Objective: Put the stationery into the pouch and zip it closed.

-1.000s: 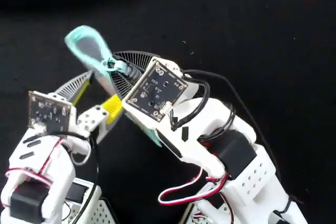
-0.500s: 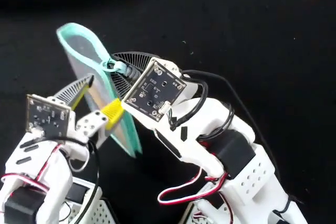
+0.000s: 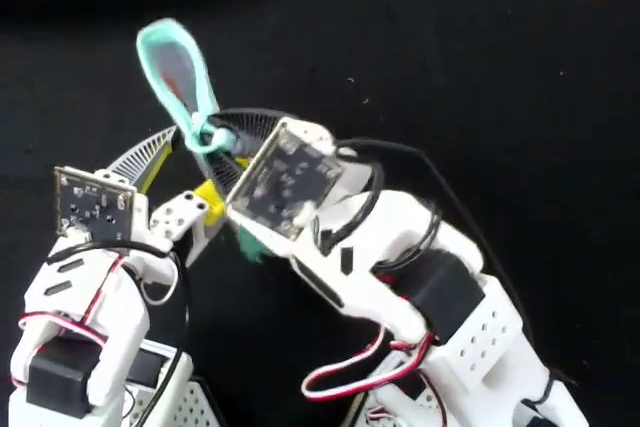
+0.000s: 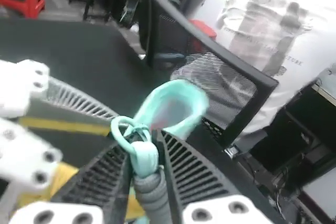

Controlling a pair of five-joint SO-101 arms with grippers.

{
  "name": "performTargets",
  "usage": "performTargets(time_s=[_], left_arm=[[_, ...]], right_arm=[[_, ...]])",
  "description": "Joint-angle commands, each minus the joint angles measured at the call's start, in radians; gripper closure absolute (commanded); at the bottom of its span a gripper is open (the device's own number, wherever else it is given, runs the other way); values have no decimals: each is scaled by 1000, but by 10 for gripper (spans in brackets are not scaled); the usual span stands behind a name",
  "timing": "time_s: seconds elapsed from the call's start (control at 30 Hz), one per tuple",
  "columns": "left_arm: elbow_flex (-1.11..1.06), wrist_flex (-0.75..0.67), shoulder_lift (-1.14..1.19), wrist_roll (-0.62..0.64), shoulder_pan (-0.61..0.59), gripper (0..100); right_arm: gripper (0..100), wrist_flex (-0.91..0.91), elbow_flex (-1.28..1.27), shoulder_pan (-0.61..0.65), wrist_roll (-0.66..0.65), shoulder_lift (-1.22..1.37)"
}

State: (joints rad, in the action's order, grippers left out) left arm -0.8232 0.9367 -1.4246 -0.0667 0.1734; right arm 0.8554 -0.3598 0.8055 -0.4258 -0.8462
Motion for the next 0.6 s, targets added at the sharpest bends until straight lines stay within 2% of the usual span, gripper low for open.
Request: performTargets(time_s=[0.0,0.27,0.47,0.57], left_arm=[[10,-32,28,17,-8,706],[18,-32,109,11,-96,706],[13,-25,109,9,-101,712],[12,-11,107,9,-101,772]], right_arm=[[986,2,19,46,-23,-39],[986,2,19,41,-26,-41],[986,-2,21,28,-28,-41],[986,-17,21,-20,-25,-36]])
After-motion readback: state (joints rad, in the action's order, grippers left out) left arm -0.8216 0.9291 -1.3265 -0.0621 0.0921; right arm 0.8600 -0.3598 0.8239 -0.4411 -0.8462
